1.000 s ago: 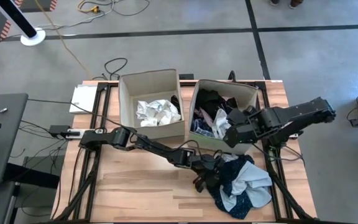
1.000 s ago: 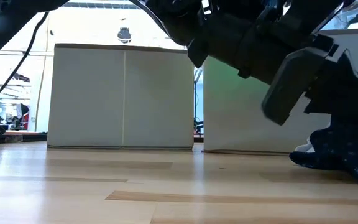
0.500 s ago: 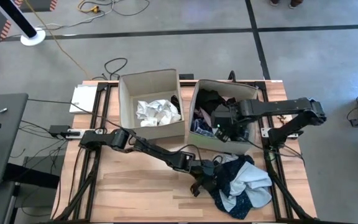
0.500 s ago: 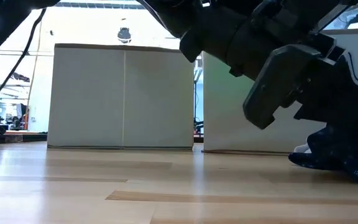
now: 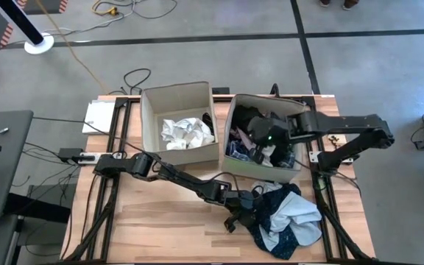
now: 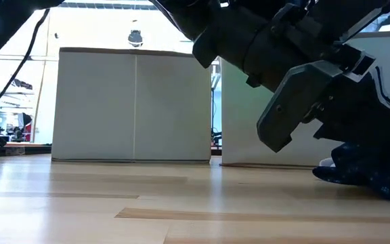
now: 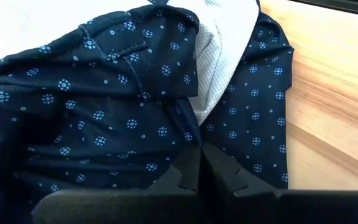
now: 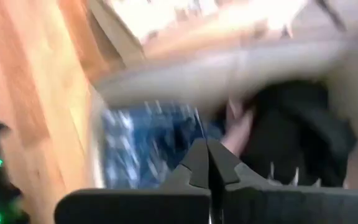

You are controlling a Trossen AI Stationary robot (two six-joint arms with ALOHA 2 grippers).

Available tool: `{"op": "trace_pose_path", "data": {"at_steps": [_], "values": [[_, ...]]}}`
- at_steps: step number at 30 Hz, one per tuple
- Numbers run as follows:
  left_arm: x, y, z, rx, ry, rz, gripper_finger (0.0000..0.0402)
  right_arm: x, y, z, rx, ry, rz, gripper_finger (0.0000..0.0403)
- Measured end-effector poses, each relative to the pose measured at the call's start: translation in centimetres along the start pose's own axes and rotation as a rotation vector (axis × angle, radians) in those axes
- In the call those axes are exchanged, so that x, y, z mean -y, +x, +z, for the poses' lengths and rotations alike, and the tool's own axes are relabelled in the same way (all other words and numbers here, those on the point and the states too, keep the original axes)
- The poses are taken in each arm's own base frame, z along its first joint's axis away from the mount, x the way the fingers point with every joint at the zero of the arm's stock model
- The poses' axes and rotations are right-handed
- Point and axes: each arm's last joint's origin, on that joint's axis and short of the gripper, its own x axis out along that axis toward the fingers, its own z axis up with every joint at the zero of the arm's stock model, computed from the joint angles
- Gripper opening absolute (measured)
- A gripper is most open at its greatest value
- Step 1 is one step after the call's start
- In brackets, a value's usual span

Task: Sort clothes
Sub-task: Put the blue sleeved shirt into the right white laundry bin

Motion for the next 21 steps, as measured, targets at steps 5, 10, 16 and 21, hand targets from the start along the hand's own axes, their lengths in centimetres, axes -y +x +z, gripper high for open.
{"op": "trace_pose_path", "data": {"at_steps": [5,10,16,21], "values": [[0.0,0.0,0.0,0.001,-0.001,0.000,0.0000,0.9,-1.0,1.3,0.019,-0.025,-0.016,0.0001],[0.0,-0.1,0.1,0.001,0.000,0.000,0.0000,1.3,-1.9,0.7,-0.048,-0.015,-0.040,0.0001],[-0.5,-2.4,2.7,-0.012,0.080,0.036,0.0000,-0.3,-4.2,-0.9,-0.149,-0.021,-0.024,0.0000],[-2.4,-7.1,6.4,0.016,0.145,0.097,0.0000,-2.8,-6.7,-2.8,-0.200,-0.020,0.025,0.0004]]}}
